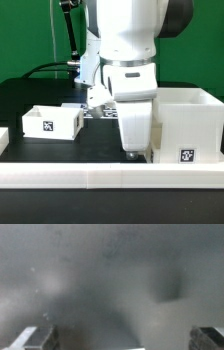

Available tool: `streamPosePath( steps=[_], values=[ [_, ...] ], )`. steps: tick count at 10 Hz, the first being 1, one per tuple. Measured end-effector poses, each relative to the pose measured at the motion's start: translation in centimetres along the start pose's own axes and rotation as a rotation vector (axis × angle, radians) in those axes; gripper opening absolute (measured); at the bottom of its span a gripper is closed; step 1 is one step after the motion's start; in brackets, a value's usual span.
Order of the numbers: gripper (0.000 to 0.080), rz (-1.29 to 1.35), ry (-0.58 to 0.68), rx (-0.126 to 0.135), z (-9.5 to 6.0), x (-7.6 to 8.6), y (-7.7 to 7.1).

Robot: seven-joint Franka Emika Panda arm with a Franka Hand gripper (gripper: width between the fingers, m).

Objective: Assemble drawer

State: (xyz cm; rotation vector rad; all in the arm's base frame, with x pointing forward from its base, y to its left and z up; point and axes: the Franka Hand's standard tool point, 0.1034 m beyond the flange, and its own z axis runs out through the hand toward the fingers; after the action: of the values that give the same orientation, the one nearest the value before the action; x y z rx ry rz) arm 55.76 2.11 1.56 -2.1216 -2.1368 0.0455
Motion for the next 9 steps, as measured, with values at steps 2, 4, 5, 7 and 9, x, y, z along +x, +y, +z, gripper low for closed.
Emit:
streamPosePath(
  steps=[2,4,5,7,9],
  values=[
    [0.0648,0.015,-0.012,0.037,-0.6,0.0,0.4],
    [0.0648,-0.02,-0.008,0.031,-1.1,-0.9,1.1],
    [0.0648,-0.068,-0.005,0.026,-1.3,-2.4,1.2],
    [0.0648,-0.068,0.001,-0.018,-2.4,-5.6,1.4],
    [0.0648,-0.025,-0.005,-0.045,-4.2,-7.5,0.8]
  ],
)
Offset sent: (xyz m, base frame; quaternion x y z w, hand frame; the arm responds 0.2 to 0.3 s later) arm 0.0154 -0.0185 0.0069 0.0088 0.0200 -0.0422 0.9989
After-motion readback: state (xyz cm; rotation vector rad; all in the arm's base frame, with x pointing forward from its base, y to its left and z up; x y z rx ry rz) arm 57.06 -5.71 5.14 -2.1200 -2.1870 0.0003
